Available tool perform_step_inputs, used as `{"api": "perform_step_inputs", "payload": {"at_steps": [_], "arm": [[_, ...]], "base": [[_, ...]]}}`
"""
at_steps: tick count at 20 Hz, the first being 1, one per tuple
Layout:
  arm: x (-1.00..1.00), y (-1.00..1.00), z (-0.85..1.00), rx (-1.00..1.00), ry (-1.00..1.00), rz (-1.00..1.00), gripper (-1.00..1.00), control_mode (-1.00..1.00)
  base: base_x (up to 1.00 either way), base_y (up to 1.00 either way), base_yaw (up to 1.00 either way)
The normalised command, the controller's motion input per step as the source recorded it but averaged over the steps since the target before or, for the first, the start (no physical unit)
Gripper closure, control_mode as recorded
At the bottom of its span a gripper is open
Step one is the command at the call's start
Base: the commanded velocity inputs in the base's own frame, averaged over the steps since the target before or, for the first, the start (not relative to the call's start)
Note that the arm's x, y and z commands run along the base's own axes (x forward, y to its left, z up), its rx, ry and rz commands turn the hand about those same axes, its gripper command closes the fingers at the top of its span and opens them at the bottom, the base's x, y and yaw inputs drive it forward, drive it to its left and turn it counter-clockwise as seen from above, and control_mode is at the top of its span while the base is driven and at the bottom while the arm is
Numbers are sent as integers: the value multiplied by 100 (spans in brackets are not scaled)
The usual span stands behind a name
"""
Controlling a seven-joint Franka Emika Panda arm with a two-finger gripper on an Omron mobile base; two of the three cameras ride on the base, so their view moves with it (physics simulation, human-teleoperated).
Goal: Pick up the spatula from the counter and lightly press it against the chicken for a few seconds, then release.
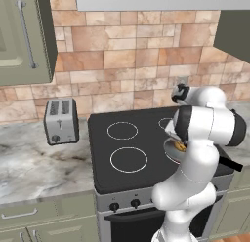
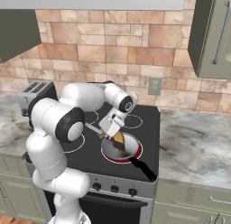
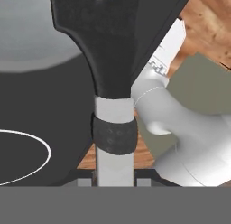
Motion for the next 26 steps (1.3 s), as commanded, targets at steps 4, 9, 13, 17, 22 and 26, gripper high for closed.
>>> {"api": "perform_step_inputs", "payload": {"at_steps": [4, 9, 13, 17, 22, 26], "arm": [[-14, 0, 8, 2, 0, 0, 100, -100], [-15, 0, 37, 0, -4, 0, 100, -100], [-22, 0, 60, 0, -10, 0, 100, -100], [-27, 0, 54, 0, -14, 0, 100, -100], [-35, 6, 18, 0, -20, 0, 100, -100], [-42, 16, 9, -4, -32, 0, 100, -100]], "base": [[0, 0, 0], [0, 0, 0], [0, 0, 0], [0, 0, 0], [0, 0, 0], [0, 0, 0]]}}
